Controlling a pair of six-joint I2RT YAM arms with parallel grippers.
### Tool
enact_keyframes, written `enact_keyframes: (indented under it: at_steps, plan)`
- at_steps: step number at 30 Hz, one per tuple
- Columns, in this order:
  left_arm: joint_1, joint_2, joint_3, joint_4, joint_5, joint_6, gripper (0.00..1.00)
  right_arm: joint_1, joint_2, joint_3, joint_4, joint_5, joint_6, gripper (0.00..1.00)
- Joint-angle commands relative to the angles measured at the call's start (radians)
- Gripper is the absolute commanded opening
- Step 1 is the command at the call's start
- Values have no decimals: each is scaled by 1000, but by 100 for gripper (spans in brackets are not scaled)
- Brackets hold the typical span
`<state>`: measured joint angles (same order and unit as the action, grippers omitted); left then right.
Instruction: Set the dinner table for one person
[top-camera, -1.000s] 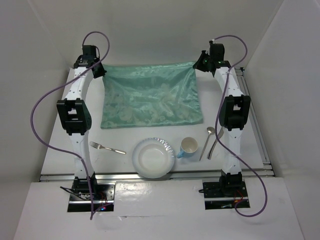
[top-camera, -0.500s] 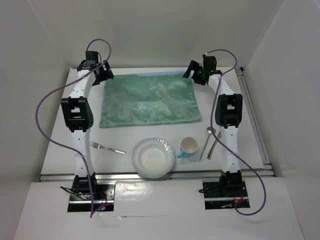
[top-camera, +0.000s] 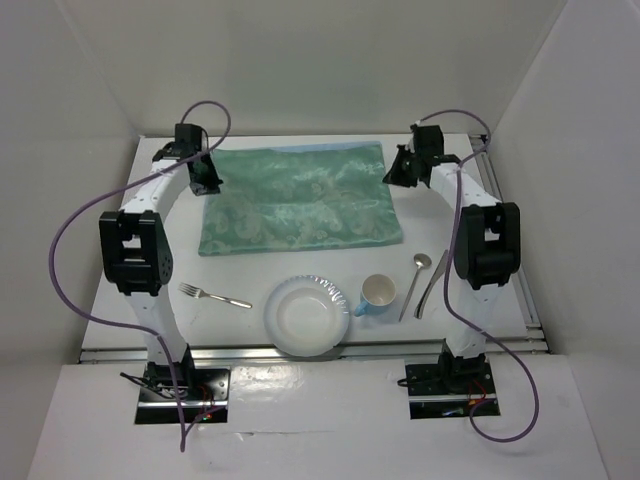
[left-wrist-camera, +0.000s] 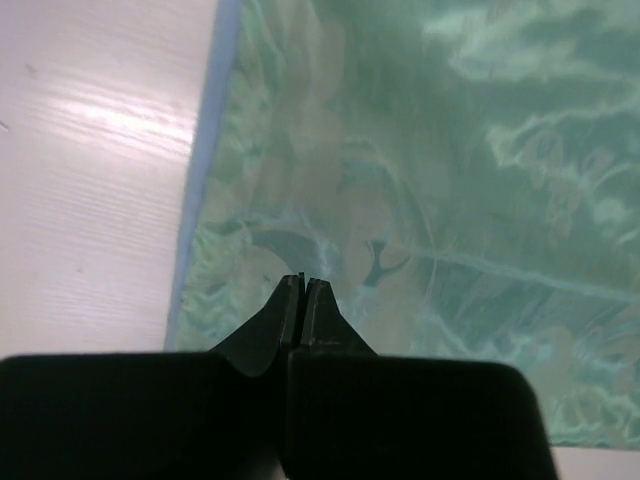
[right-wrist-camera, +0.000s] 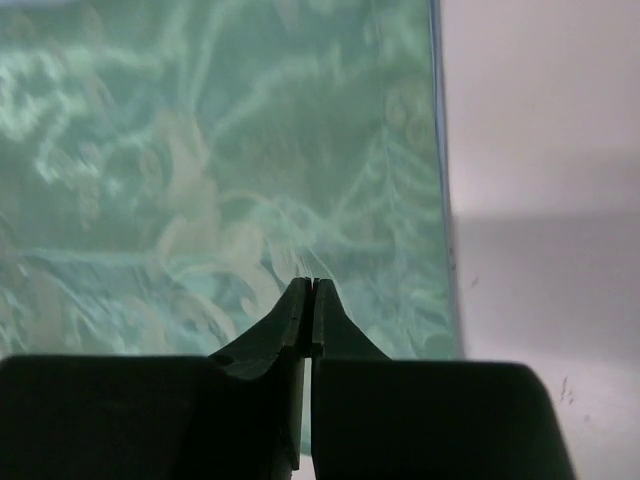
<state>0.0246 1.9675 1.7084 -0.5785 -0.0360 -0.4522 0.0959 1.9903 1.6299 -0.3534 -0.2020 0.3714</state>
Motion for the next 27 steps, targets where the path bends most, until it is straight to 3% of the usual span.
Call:
enact_keyframes:
  at_steps: [1,16,27]
  plan:
    - [-32,25,-84,19,27,-25,0,18,2,-114,-12,-69,14,0]
    - [-91,99,-214,25,27,-66,0,48,30,-340,-22,30,78,0]
    - [-198,-48,-461,69,19,-120,0,48,-189,-590,-22,81,118,0]
